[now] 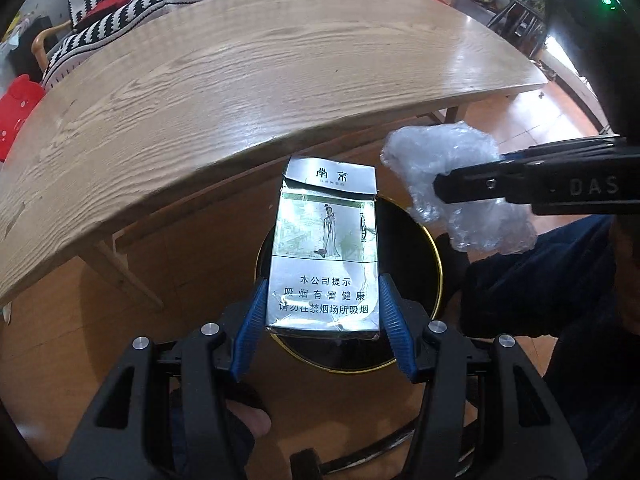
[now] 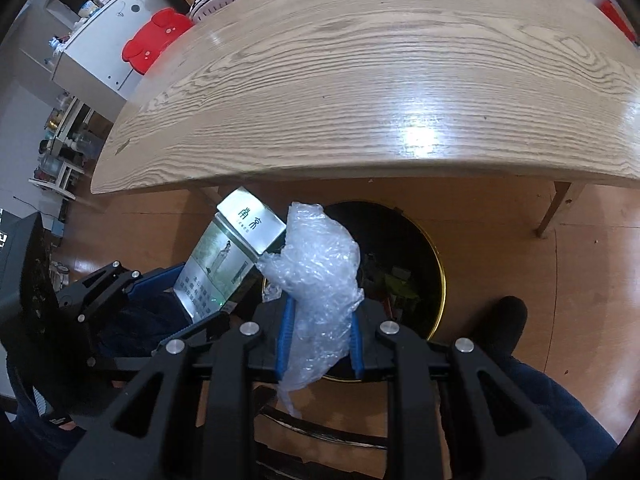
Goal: Collect trash
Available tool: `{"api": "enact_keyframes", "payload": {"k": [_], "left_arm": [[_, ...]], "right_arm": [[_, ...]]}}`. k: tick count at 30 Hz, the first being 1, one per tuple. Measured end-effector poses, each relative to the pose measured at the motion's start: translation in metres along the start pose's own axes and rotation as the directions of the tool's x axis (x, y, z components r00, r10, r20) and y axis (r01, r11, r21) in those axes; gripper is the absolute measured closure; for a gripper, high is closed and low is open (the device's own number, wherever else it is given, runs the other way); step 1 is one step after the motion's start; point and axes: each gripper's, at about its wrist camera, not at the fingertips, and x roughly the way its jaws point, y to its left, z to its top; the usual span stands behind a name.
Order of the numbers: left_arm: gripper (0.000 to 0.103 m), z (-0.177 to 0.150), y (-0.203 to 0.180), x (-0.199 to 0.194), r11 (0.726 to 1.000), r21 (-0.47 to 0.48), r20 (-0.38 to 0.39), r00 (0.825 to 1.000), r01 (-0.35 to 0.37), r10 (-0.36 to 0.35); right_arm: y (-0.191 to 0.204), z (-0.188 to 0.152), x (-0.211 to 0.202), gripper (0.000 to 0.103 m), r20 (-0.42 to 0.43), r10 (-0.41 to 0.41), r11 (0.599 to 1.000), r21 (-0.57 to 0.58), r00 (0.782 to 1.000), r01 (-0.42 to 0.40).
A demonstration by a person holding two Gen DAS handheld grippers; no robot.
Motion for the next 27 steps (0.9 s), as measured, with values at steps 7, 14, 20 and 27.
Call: {"api": "enact_keyframes", "payload": {"k": [7, 14, 20, 27], "left_arm": [[0.018, 0.004, -0.004, 0.005, 1.0, 0.014, 0.004, 1.0, 0.002, -0.002], [0.018, 0.004, -0.001, 0.005, 1.0, 0.006, 0.011, 1.0, -0.015, 0.015], [0.012, 0.008, -0.001, -0.001, 1.0, 0.0, 0.036, 0.999, -0.031, 0.031], [0.008, 0.023, 0.0, -0.03, 0.999, -0.001, 0.12, 0.991, -0.053, 0.052]], "right_arm": [[-0.001, 0.001, -0.004, 0.035, 0.019, -0.018, 1.0, 0.009, 1.0, 0.017], [-0.002, 0.003, -0.008, 0.034, 0.028, 0.0, 1.0, 0.013, 1.0, -0.001], [0.002, 0.005, -0.018, 0.024, 0.064, 0.011, 1.0, 0.005, 0.998, -0.011], [0.009, 0.018, -0.053, 0.011, 0.187, -0.04, 0.999, -0.018, 0.982, 0.045]]}}
